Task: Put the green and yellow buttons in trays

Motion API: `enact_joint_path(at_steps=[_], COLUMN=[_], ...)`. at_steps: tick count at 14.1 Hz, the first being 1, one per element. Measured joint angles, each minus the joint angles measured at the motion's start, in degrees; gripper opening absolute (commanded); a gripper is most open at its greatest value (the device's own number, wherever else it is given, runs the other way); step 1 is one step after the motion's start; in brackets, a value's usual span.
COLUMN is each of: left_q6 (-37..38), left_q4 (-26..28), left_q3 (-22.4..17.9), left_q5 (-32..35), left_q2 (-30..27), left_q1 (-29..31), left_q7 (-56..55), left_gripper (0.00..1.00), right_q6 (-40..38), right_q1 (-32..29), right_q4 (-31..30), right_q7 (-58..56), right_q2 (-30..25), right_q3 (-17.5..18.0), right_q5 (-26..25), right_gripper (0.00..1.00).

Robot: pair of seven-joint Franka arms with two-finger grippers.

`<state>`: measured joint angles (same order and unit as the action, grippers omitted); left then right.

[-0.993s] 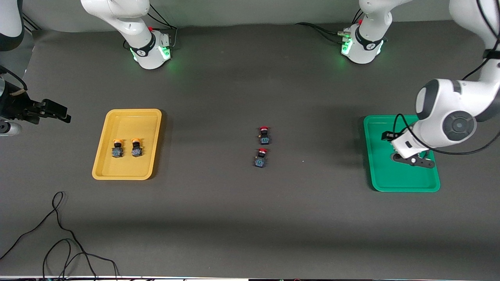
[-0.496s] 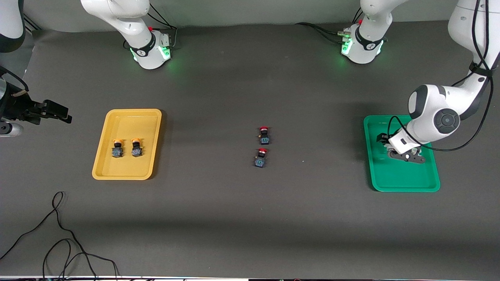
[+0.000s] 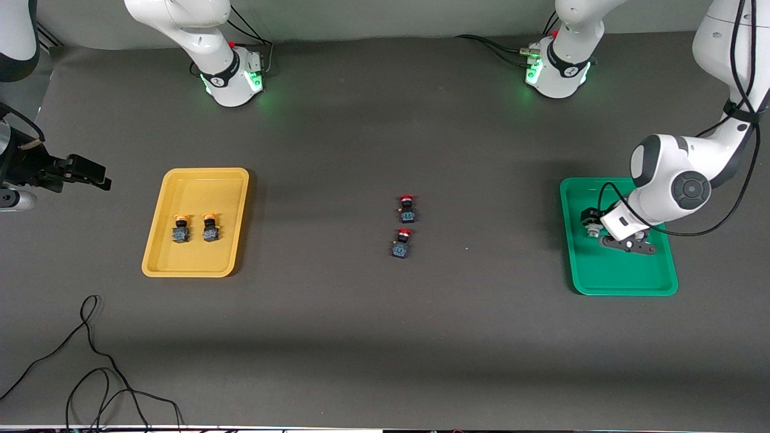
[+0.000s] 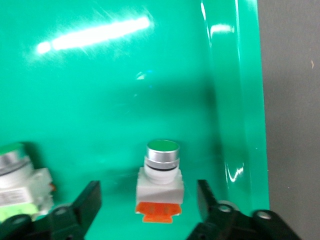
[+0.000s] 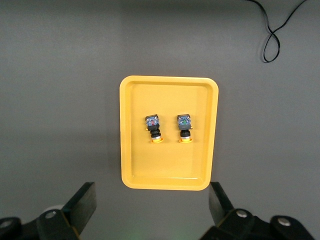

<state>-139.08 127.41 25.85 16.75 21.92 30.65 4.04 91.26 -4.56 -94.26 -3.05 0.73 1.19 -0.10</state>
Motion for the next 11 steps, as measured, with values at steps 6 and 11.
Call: enact_joint_path(at_steps=[6, 11], left_q6=[31.22, 52.13], left_q4=[-15.22, -33.42], left_q3=[5.02, 11.41], left_q5=[-3.90, -5.01], left_q2=[-12.54, -17.25], left_q1=[-0.08, -0.80], left_q7=[0.02, 0.00], left_gripper=[1.00, 1.00], right_q6=[0.00, 0.00], right_q1=[0.00, 0.00], right_q4=[0.08, 0.23], right_q7=[0.00, 0.00], right_q2=[0.09, 0.10], right_q3=[0.03, 0.07], right_q5=[0.00, 0.00], right_gripper=[1.00, 1.00])
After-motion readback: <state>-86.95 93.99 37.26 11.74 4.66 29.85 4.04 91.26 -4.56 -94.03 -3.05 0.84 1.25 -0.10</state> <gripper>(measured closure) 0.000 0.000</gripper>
